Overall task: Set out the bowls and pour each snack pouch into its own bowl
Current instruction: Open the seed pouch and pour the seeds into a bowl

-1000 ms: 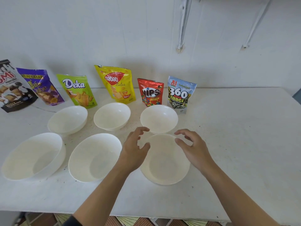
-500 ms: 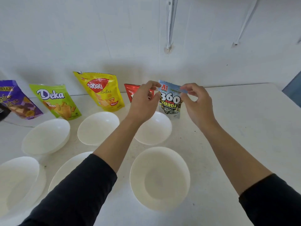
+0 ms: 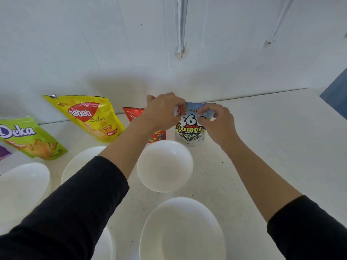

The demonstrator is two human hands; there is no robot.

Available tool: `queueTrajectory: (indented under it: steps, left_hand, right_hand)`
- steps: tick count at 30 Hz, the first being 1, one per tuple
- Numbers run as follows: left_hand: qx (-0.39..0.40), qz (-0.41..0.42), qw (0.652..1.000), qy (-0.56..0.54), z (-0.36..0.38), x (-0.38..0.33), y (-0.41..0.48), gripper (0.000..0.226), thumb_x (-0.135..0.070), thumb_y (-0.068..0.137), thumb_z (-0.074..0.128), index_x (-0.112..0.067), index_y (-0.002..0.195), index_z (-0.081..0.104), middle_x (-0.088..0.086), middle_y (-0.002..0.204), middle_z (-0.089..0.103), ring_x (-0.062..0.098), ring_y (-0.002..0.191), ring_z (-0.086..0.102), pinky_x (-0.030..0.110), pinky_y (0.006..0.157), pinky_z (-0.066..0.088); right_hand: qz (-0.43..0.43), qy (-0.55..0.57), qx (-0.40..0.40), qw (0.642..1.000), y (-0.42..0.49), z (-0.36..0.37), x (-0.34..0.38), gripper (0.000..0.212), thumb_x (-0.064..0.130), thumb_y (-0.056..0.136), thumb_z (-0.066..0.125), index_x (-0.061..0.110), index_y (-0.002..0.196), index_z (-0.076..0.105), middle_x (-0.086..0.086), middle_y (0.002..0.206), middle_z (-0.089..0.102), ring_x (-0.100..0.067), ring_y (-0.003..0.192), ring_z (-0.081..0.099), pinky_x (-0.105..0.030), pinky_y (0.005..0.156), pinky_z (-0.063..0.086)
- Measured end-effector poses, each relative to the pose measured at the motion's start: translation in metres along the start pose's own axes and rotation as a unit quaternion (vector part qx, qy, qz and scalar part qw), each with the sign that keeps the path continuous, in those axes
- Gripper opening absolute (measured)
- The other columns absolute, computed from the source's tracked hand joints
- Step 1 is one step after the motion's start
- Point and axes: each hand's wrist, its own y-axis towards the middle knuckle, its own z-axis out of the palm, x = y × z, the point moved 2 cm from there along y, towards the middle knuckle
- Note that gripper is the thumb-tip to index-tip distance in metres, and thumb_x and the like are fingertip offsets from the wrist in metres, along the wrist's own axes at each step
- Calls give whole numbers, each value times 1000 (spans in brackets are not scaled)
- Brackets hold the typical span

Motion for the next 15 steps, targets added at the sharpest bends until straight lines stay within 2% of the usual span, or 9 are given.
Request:
queueTrajectory:
  steps: [2,4,7,11,12,15]
  left_hand:
    - [12,3,1000,2,2,0,2,11,-20,92,63,-25,101,68,0,107,61,25,101,59,41,88,28]
    - [-10,12,1000,-9,2,-2,3,14,-15,92,64,-24,102,69,0,104,61,25,99,58,37,86,26]
    - [-34,32,998,-41,-3,-6,2,17,-11,92,65,-24,102,71,1,104,62,25,97,58,36,87,31]
    - [-92,87,978,-168,-24,-13,-9,26,-1,88,71,-21,104,73,5,101,63,25,95,61,43,85,54]
    - [-110,95,969,-202,-32,-17,-15,27,0,88,70,-20,106,74,6,101,63,24,96,62,39,85,57]
    - [-145,81,932,-322,-51,-30,-35,26,-2,92,70,-19,110,72,4,110,65,20,102,67,25,83,58]
  right_hand:
    - [-3,0,-8,1000,1,2,-5,15,4,84,71,16,93,74,13,98,69,-11,95,61,-34,91,52]
    - [-13,6,-32,999,0,0,-6,16,3,85,73,16,92,74,12,92,69,-6,84,61,-26,80,49]
    - [-21,54,-64,996,-4,-10,-1,20,-2,85,72,16,91,74,6,90,71,-13,87,65,-21,71,49]
    - [-63,120,-79,988,-14,-36,25,25,-6,84,67,17,93,72,8,94,72,-16,92,67,-29,69,55]
    - [-74,133,-78,985,-18,-43,35,26,-6,85,66,17,94,72,7,96,72,-15,94,67,-31,70,57]
    - [-91,190,-55,976,-34,-59,65,27,-8,88,64,17,96,70,0,102,72,-15,98,69,-22,69,57]
